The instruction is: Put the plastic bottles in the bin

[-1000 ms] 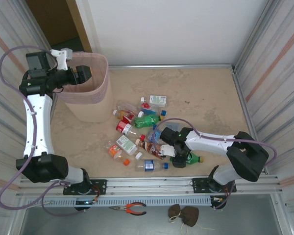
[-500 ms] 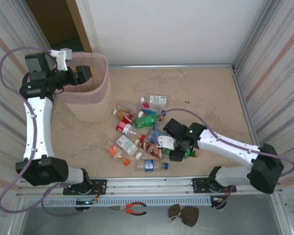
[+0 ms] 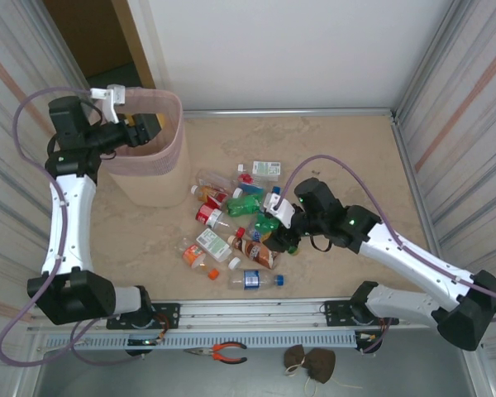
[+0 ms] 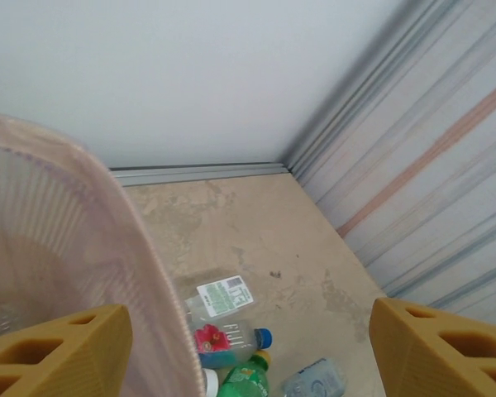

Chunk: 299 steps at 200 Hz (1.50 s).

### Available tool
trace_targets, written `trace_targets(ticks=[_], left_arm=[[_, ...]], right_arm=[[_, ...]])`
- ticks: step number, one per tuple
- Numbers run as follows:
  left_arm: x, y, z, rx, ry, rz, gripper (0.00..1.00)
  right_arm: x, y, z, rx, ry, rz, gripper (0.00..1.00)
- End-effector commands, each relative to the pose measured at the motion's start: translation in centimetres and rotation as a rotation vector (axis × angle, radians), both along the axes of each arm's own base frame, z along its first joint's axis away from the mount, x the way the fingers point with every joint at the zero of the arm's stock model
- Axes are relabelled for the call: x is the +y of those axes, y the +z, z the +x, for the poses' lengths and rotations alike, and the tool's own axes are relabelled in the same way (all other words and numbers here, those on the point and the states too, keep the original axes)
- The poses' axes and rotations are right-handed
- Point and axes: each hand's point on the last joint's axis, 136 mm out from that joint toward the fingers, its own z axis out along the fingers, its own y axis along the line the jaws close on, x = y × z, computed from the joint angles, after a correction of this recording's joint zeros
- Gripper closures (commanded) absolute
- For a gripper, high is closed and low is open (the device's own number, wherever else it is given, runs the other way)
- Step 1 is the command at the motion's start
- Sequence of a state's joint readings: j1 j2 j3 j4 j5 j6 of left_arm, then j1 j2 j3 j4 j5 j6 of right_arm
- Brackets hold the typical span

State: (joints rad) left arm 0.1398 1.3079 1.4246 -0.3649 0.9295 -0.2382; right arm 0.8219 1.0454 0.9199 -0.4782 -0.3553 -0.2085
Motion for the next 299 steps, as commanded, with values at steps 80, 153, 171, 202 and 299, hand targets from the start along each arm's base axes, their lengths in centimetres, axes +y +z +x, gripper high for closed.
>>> trace_targets(ticks=[80,153,171,202,299], left_arm=[[-12.2,3.7,-8.3,-0.364,-0.468,0.025,0.22],[-17.1,3.4,-14.3,-0.487,-0.701,0.021,0.17],[-18.0,3.3,-15.2,-0.508,-0.737,0.008,0.16],[-19.2,3.3,-16.1,-0.528,-0.779,-0.004,0.14],[-23.9,2.8,-16.7,-0.501,-0.838,-0.009,0.09]], right_arm=[[2.0,17.2,1.1,-0.185,-0.043,0.547,0.50],[1.7,22.8,1.6,-0.244,-0.078,0.723,0.52],[1.3,23.9,2.0,-0.241,-0.119,0.774,0.53],[-0.2,25.3,4.3,-0.186,-0.304,0.832,0.54],[-0.9,25.1,6.5,-0.106,-0.450,0.872,0.54]])
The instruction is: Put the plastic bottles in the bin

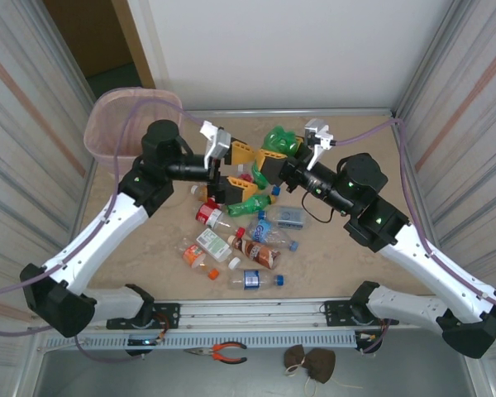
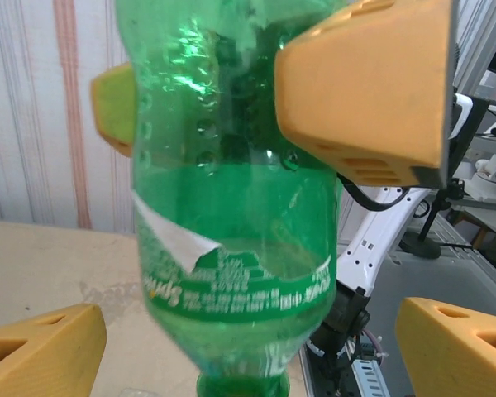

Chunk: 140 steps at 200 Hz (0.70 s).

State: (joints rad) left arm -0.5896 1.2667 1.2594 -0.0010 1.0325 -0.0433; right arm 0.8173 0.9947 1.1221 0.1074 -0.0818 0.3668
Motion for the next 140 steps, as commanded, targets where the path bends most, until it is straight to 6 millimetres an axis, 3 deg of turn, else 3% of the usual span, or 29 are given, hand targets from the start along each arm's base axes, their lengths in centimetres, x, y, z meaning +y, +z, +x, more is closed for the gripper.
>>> trace_targets(ticks=[1,44,140], left_arm=[[-1.1,1.8,-0.4,-0.069,0.000,-0.033,0.09],[-3.1,1.9,-0.6,-0.065,0.009,-0.048,0.11],[-3.0,1.7,-0.1,-0.064,0.055,-0.053,0.36]], right_arm=[[-0.2,1.0,0.7,0.011,-0.024,0.046,0.54],[-0.1,0.5,0.9,0.011,-0.027,0.033,0.54],[0.0,0.2,0.6,0.007,-0.015,0.023,0.54]])
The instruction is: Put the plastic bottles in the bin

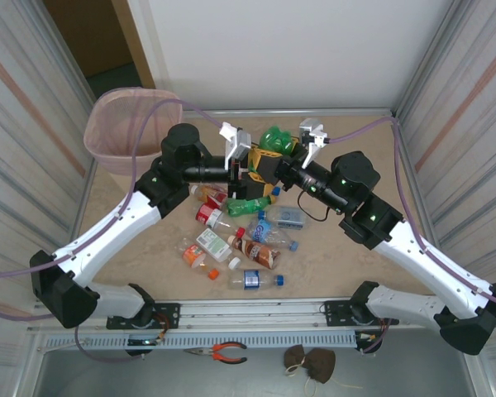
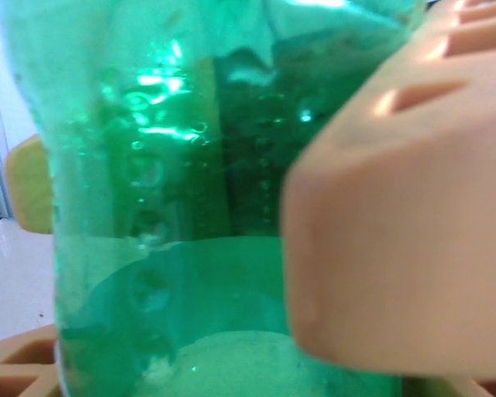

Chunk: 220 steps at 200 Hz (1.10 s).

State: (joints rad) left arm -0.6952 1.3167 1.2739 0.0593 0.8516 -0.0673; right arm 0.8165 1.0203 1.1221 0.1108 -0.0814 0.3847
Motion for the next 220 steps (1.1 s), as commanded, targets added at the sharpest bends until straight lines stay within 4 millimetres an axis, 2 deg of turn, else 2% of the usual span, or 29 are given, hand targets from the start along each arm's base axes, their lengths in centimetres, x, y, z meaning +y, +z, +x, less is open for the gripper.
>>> trace_targets(ticks=[1,42,68,89,93,122,172,190,220], left_arm=[[0.2,2.0,-0.9,-0.063,-0.020,-0.049,0.36],[0.3,2.0,-0.9,-0.070,-0.013,-0.046,0.41],[0.5,1.8,-0.4,-0.076,0.023,-0.032,0.43],[0.8,1.6,0.3,-0.075,0.064,-0.012,0.44],[0.9,1.6,0.5,-0.073,0.070,-0.010,0.44],[2.1,1.6,1.9,-0.064,0.130,0.003,0.44],[6.7,1.3,6.2,-0.011,0.333,0.067,0.44],[9.2,1.3,8.1,0.017,0.428,0.105,0.44],[14.6,1.6,11.6,0.073,0.591,0.138,0.43]], right_arm=[[-0.6,1.0,0.0,-0.022,-0.017,0.027,0.54],[-0.9,1.0,0.0,-0.016,-0.026,0.027,0.53],[-1.3,1.2,0.0,-0.015,-0.043,0.026,0.47],[-1.4,1.1,0.1,-0.014,-0.054,0.006,0.36],[-2.2,1.9,-0.5,-0.032,-0.059,0.022,0.33],[-3.8,2.5,-1.0,-0.056,-0.108,0.007,0.21],[-6.7,3.1,-1.5,-0.088,-0.200,-0.019,0.16],[-7.4,2.8,-1.5,-0.087,-0.222,-0.033,0.16],[-8.2,2.5,-1.4,-0.076,-0.247,-0.043,0.16]])
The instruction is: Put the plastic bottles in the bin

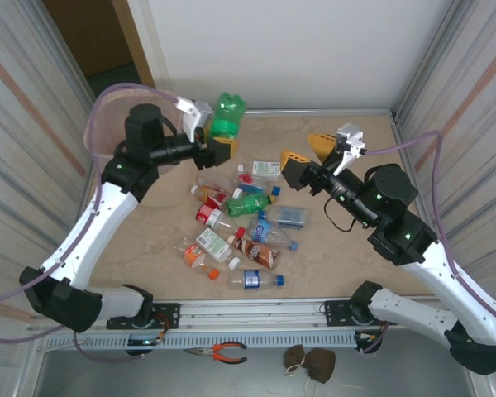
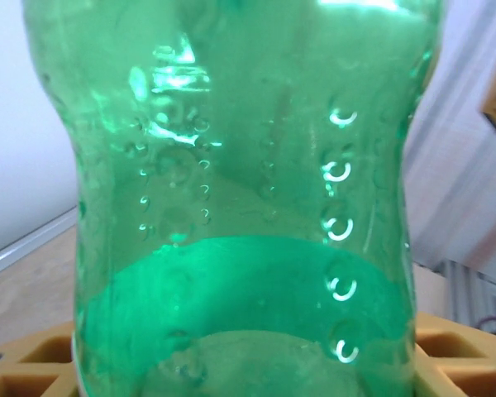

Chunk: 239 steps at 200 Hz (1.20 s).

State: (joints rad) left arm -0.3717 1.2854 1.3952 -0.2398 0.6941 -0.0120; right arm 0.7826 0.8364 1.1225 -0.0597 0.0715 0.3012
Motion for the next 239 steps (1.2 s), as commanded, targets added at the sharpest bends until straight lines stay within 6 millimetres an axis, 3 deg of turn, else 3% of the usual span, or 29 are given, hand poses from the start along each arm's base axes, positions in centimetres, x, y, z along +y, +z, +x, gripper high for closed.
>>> trace_targets(ticks=[1,69,106,172,239], left_arm=[[4.2,1.2,1.4,0.015,0.123,0.032,0.43],[16.9,1.4,7.8,0.090,0.477,0.108,0.43],[22.4,-0.9,10.4,0.162,0.642,0.203,0.43],[27.5,-8.4,12.4,0.365,0.807,0.422,0.42],[29.8,-16.5,12.5,0.558,0.860,0.549,0.40]], right_arm=[[-1.4,0.8,0.0,-0.022,-0.051,-0.010,0.16],[-1.7,0.4,0.3,-0.010,-0.067,-0.025,0.16],[-1.6,0.2,0.6,-0.003,-0.065,-0.033,0.15],[-1.4,-0.7,1.2,0.025,-0.064,-0.042,0.15],[-1.5,-1.4,1.5,0.052,-0.069,-0.045,0.15]])
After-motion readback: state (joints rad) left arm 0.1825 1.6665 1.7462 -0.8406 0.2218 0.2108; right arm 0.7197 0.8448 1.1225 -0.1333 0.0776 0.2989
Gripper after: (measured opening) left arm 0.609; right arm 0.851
